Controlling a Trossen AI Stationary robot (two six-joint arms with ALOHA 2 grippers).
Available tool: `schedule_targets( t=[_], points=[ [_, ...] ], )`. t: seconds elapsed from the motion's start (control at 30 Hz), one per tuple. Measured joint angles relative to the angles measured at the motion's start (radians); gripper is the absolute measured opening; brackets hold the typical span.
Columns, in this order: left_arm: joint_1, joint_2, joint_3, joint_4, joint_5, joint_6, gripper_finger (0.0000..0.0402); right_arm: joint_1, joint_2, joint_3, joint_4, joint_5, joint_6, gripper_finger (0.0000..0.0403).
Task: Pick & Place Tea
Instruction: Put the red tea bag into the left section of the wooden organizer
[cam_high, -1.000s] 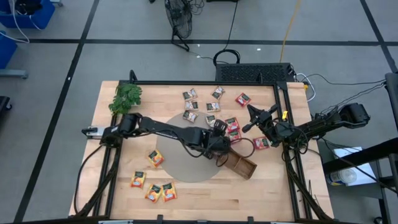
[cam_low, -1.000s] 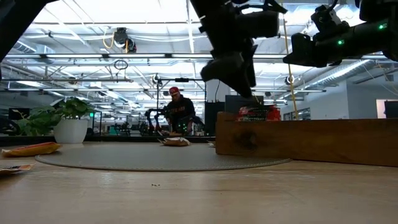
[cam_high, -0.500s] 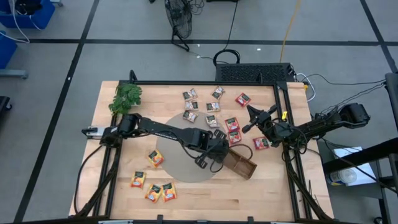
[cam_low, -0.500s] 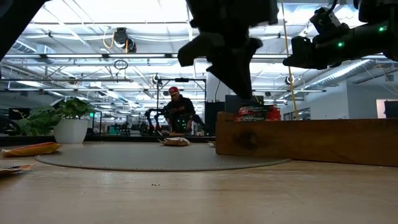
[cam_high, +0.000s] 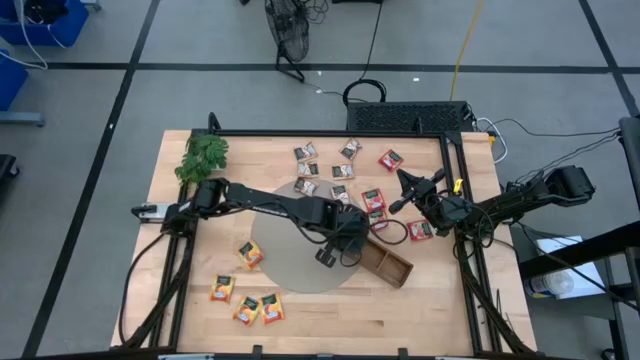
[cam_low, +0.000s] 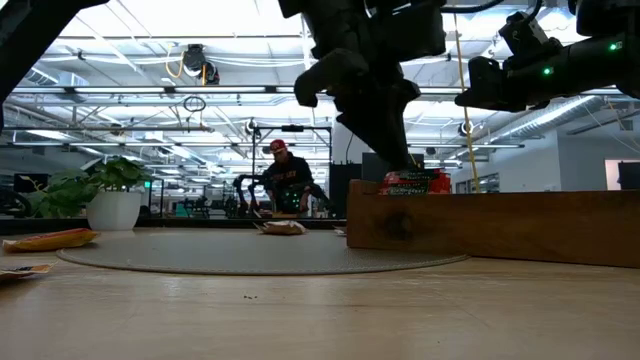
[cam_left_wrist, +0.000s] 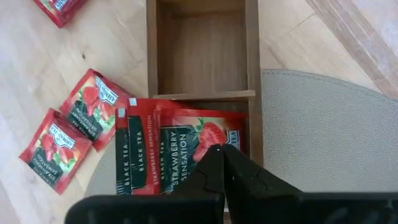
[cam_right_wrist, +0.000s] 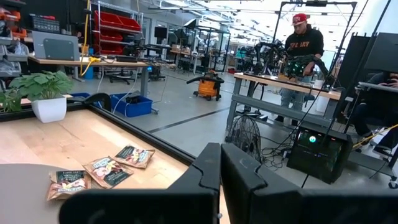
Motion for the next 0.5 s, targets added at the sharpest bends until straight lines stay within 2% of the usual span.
schedule_targets(
  t=[0.5],
  points=[
    [0.003,0.077,-0.003,0.015,0.002,-0.001,0.0001,0.0,0.0,0.001,-0.03,-0.026,0.045,0.0]
  ],
)
